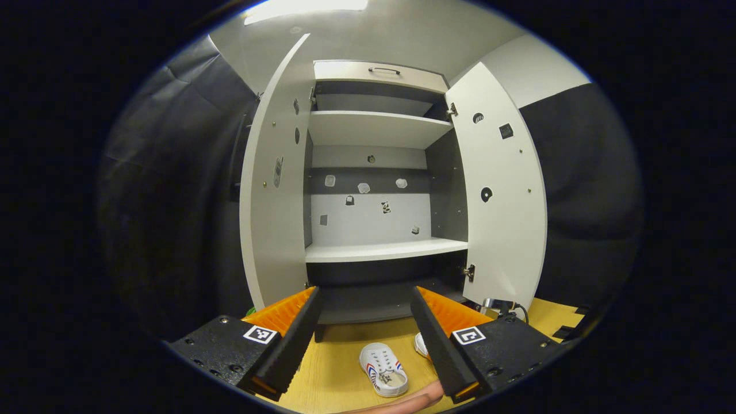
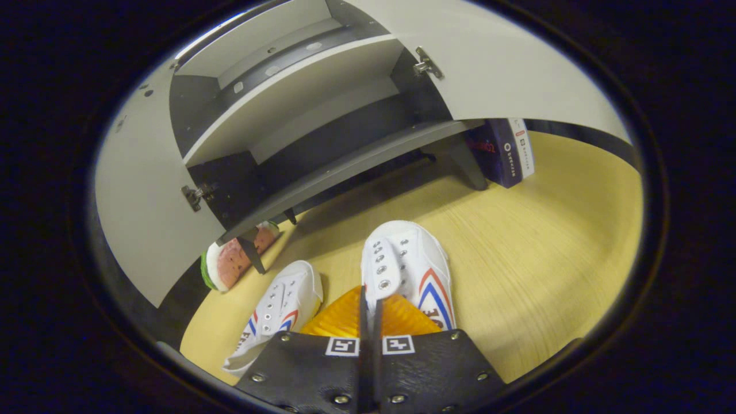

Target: Grab one shoe with the right hand and put it into the shoe cabinet, grab the other shoe with the left hand and put it into the shoe cabinet; then close the right door with the right hand and the left door with the left hand.

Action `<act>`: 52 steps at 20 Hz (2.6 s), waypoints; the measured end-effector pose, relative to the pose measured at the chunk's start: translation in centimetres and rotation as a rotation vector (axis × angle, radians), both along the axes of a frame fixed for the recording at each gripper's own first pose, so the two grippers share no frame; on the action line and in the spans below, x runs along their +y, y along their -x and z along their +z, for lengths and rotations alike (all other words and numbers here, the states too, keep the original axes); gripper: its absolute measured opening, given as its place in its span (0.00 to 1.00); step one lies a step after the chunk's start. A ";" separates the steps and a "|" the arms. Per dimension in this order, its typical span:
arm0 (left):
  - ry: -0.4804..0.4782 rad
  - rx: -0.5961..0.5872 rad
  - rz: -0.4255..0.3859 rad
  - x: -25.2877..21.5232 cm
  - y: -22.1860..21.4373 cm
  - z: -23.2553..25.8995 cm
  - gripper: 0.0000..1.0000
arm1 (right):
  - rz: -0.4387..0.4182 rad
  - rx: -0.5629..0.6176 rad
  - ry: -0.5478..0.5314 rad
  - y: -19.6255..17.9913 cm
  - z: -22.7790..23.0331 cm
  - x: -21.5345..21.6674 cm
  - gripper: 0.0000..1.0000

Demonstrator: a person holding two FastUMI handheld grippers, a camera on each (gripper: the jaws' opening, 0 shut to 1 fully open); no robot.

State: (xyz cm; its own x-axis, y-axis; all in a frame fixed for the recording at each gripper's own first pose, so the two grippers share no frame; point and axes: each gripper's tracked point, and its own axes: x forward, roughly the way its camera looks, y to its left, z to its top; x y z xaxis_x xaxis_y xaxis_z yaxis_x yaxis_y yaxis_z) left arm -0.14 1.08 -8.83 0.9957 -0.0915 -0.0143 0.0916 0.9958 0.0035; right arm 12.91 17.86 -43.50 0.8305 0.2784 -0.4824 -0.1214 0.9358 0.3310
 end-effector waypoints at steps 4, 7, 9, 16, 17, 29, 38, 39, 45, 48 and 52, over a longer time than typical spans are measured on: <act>0.019 -0.025 -0.012 0.2 0.2 0.3 0.95 | 0.007 -0.058 0.043 1.6 1.1 -0.5 0.00; 0.034 -0.015 -0.019 0.5 0.1 -0.5 0.95 | -0.001 -0.106 0.065 2.6 2.8 -1.2 0.01; 0.038 -0.006 -0.016 0.9 -0.3 -1.1 0.95 | 0.013 -0.147 0.076 3.2 4.8 -1.2 0.00; 0.034 0.033 -0.001 1.8 -2.7 -2.8 0.95 | 0.035 -0.306 0.062 4.3 14.6 -0.4 0.00; 0.033 0.033 -0.003 1.7 -3.1 -2.9 0.95 | 0.037 -0.329 0.060 4.1 16.4 -0.1 0.00; -0.020 -0.022 -0.003 0.7 -7.2 0.7 0.95 | 0.059 -0.560 0.098 0.1 36.2 2.2 0.00; -0.009 -0.053 0.003 0.1 -10.1 1.3 0.94 | 0.138 -0.571 0.193 -10.2 45.9 5.7 0.01; -0.004 -0.053 -0.005 -0.3 -10.5 1.2 0.95 | 0.149 -0.576 0.198 -11.6 46.4 6.2 0.00; -0.020 -0.042 -0.060 -2.0 -12.1 0.6 0.95 | 0.183 -0.574 0.270 -20.2 45.4 9.0 0.01; -0.023 -0.047 -0.066 -2.6 -13.2 0.7 0.94 | 0.188 -0.518 0.335 -24.3 42.2 10.0 0.01; -0.006 -0.037 -0.074 -3.4 -14.4 0.4 0.94 | 0.204 -0.456 0.392 -27.5 39.0 9.9 0.01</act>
State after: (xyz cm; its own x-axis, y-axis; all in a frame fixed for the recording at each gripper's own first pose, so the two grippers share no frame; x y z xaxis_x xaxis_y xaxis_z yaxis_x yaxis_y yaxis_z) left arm 14.26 -2.32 -8.45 0.9860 -0.1651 0.0214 0.1648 0.9862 0.0142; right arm 40.44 27.76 -4.52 0.9256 0.3269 -0.1910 -0.3577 0.9204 -0.1580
